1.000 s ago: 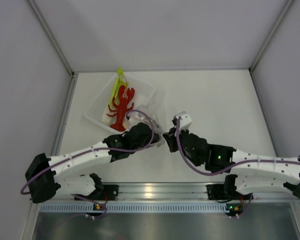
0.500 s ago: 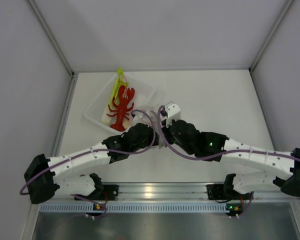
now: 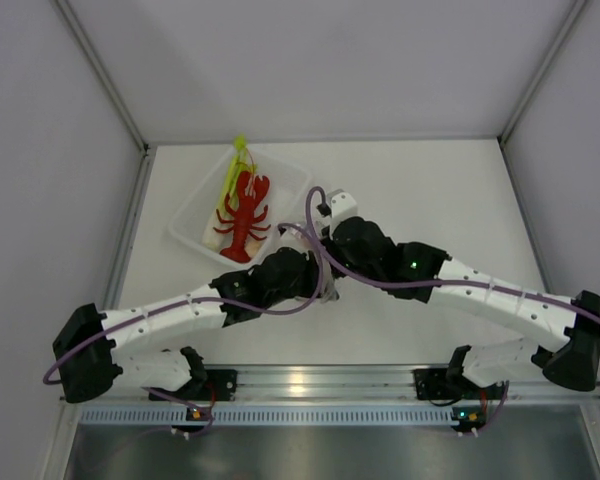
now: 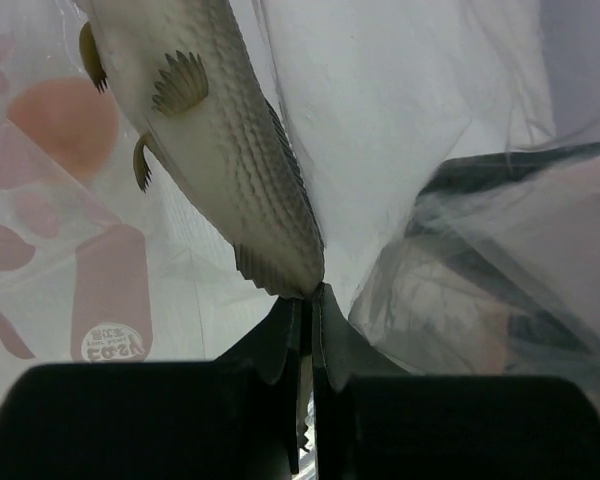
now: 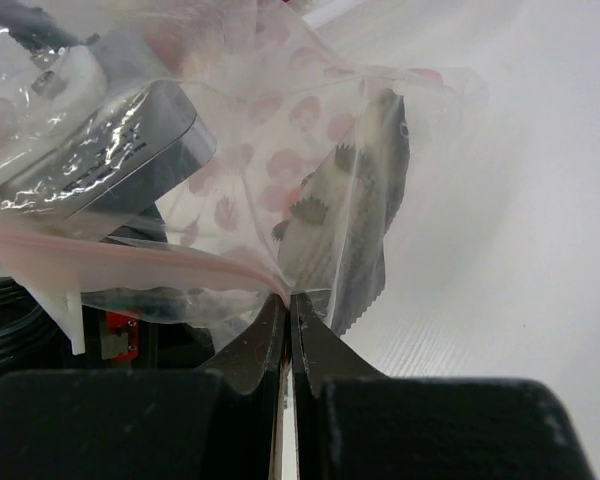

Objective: Open the zip-top bag and remove the fake food
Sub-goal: Pick up the fake fish from the zipper food storage bag.

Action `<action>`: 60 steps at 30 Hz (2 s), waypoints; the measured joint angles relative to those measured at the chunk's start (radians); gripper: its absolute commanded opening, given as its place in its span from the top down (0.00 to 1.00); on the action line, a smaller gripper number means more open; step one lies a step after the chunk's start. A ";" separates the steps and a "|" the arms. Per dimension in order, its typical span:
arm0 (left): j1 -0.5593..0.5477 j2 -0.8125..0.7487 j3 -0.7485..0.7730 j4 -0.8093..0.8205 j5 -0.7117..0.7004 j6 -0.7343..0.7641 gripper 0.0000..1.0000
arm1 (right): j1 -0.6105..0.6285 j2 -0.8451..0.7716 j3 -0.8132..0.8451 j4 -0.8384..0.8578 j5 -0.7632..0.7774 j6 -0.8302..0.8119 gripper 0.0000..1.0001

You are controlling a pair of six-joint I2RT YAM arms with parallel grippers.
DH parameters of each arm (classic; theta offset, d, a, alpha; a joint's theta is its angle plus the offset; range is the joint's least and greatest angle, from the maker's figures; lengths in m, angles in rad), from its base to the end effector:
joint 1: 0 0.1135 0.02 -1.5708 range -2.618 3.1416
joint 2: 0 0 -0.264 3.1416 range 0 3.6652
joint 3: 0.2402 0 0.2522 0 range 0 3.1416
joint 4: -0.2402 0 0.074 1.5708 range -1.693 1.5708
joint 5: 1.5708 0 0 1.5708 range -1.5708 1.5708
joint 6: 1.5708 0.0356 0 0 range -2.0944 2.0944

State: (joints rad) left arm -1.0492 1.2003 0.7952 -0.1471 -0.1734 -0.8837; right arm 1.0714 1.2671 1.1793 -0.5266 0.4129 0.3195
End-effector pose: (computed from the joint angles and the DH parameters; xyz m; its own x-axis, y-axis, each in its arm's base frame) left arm 0.1379 -0.2276 0.2610 -0.7694 -0.1894 -0.6100 0.2932 0.7437 -0.6008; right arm 0.1454 0.2367 0.3422 -0.4653 -0.2523 -0.8484 -0.5276 0.8487 0.0370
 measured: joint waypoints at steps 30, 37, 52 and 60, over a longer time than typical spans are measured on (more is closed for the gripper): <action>-0.027 0.049 0.037 0.029 0.098 0.088 1.00 | -0.169 -0.229 -0.066 -0.002 -0.201 0.021 1.00; -0.036 0.059 0.039 0.062 0.148 0.099 1.00 | -0.177 -0.164 0.000 -0.074 -0.145 0.006 1.00; -0.049 0.027 0.010 0.123 0.261 0.182 1.00 | -0.222 -0.037 0.083 -0.125 -0.039 -0.019 1.00; -0.068 -0.057 0.020 0.050 0.085 0.187 1.00 | -0.212 -0.130 -0.089 -0.020 -0.071 -0.020 1.00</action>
State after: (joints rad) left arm -1.1172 1.1435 0.8154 -0.0971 -0.0879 -0.6964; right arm 0.8597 1.1370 1.0901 -0.5468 0.3424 0.2993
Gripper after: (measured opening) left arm 0.043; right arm 0.005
